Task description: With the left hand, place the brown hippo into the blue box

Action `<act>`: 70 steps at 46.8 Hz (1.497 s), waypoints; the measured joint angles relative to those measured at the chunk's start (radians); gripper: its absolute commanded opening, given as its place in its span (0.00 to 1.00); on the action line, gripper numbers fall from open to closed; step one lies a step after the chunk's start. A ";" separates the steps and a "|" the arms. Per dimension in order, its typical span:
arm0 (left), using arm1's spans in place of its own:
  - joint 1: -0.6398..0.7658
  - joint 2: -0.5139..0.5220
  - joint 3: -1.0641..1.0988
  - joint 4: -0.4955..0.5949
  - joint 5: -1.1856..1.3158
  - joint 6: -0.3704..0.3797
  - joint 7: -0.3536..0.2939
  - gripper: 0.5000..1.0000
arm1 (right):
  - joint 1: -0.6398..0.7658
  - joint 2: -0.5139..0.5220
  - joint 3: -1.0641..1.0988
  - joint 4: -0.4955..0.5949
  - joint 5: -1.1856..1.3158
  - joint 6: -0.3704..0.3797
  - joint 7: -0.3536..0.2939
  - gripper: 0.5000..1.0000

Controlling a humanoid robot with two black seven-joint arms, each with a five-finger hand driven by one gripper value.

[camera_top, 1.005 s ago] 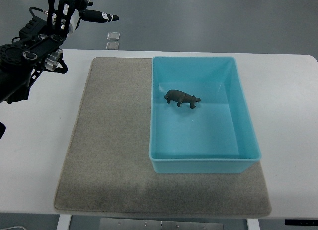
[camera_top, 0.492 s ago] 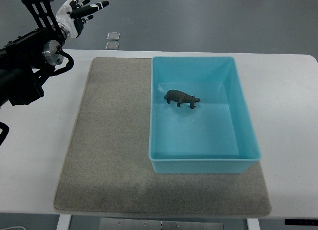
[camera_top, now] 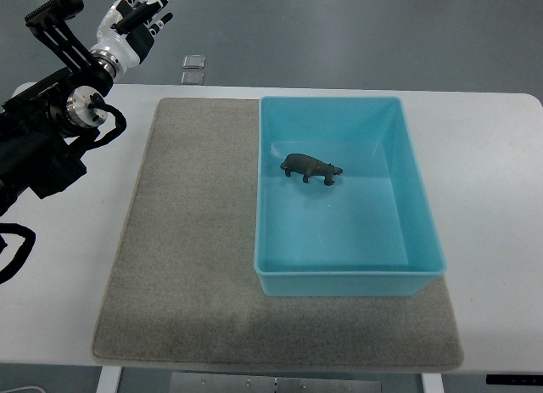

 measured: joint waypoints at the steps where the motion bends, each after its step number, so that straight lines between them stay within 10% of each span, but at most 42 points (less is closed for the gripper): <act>1: 0.000 0.000 -0.004 0.000 0.000 -0.003 -0.006 1.00 | 0.000 0.000 0.000 0.000 0.000 0.000 0.000 0.87; 70: 0.050 -0.015 -0.054 -0.003 0.001 -0.008 -0.014 1.00 | -0.006 0.000 -0.001 0.103 -0.004 0.016 0.000 0.87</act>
